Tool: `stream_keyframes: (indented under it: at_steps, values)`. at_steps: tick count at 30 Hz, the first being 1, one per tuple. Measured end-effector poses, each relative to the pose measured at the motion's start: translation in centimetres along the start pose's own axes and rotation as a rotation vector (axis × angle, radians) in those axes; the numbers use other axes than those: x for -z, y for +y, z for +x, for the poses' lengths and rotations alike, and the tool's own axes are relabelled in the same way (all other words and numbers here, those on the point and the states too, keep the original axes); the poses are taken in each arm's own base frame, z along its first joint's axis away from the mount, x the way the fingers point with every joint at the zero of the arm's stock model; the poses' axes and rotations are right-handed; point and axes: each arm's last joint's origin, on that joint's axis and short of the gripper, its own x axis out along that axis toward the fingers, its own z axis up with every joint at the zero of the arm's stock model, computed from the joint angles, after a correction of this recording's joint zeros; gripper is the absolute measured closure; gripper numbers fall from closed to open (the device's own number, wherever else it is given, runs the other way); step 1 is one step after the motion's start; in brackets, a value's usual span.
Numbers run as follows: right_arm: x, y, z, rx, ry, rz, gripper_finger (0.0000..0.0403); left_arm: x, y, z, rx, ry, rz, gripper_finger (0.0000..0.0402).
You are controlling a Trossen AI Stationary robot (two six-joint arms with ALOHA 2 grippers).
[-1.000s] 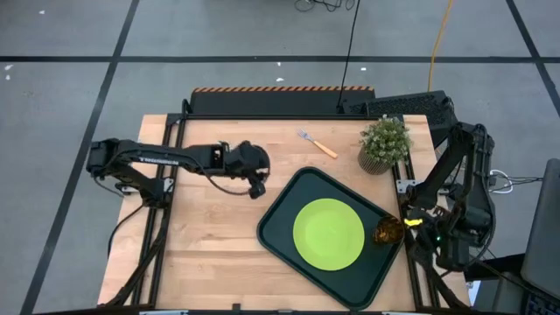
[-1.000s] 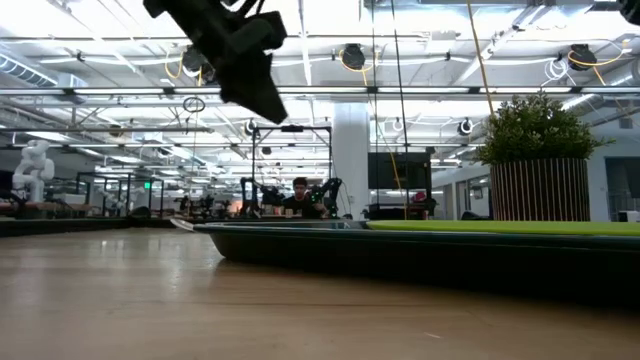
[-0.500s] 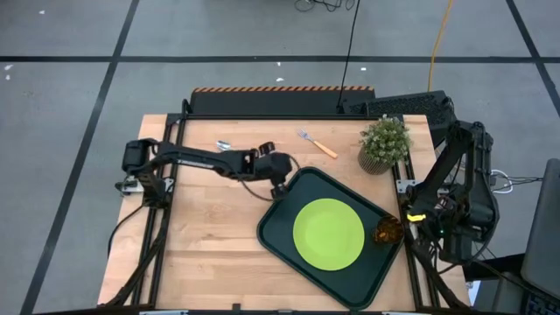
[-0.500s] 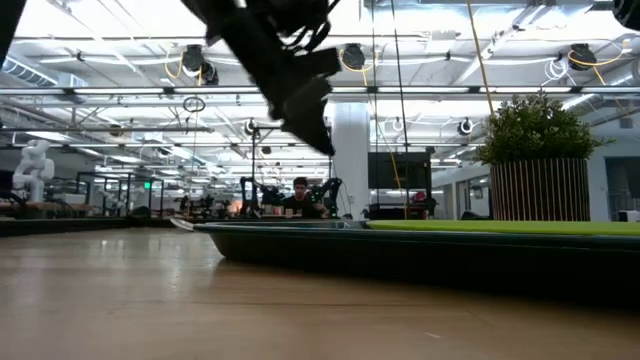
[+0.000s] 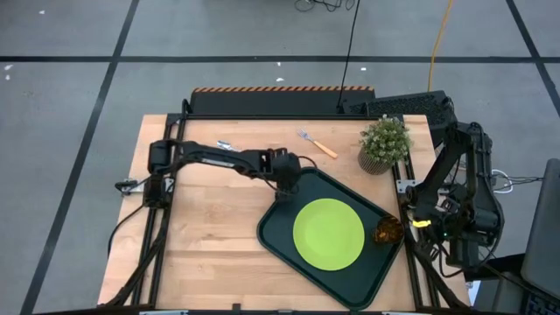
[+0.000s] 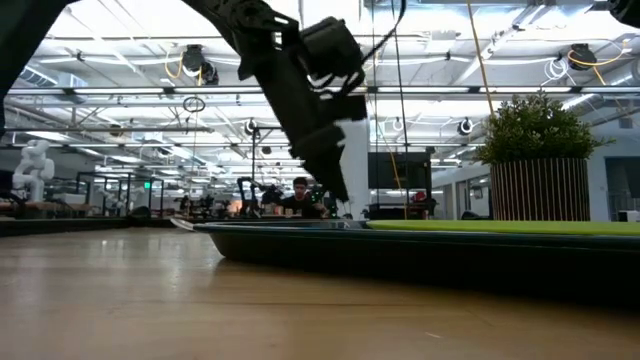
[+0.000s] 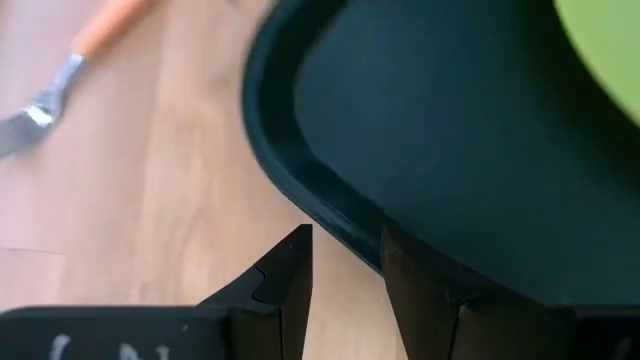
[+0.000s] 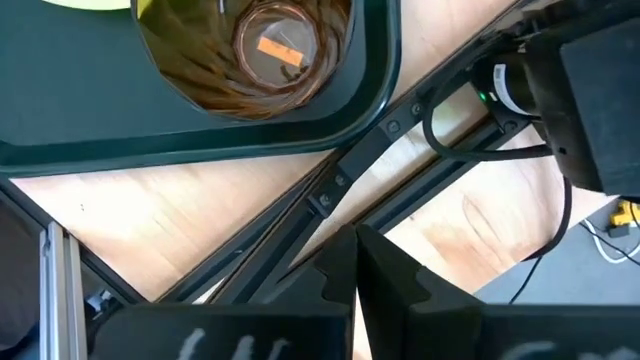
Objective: Pick and place plate/cup/fork/spoon on tray
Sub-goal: Adjust the black tray on the table
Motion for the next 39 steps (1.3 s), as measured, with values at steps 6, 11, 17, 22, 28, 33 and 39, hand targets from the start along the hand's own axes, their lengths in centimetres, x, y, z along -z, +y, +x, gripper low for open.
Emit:
stream_keyframes:
  at_steps: [6, 11, 17, 22, 28, 33, 39]
  values:
    - [0.1, -0.1, 0.0, 0.000, 0.000, 0.011, 0.0403, 0.4, -0.8, 0.4, 0.015, 0.037, 0.040, 0.0277]
    - [0.1, -0.1, 0.0, 0.000, 0.000, 0.025, 0.0403, 0.5, -1.4, 0.3, 0.026, 0.056, 0.083, 0.0277]
    - [0.1, 0.0, 0.0, -0.006, 0.003, 0.030, 0.0403, 1.6, -1.0, 0.2, 0.027, 0.167, -0.067, 0.0277]
    - [0.1, 0.0, 0.0, -0.006, 0.003, 0.037, 0.0403, 1.8, -0.7, 0.2, 0.051, 0.187, -0.224, 0.0277]
    - [0.1, 0.0, 0.0, -0.006, 0.004, 0.042, 0.0403, 1.8, -0.5, 0.3, 0.104, 0.193, -0.340, 0.0277]
    - [0.1, 0.0, 0.0, -0.006, 0.003, 0.036, 0.0403, 1.8, -0.6, 0.3, 0.131, 0.197, -0.379, 0.0277]
    - [0.1, -0.1, 0.0, -0.001, 0.001, 0.026, 0.0403, 1.7, -1.1, 0.2, 0.117, 0.178, -0.138, 0.0277]
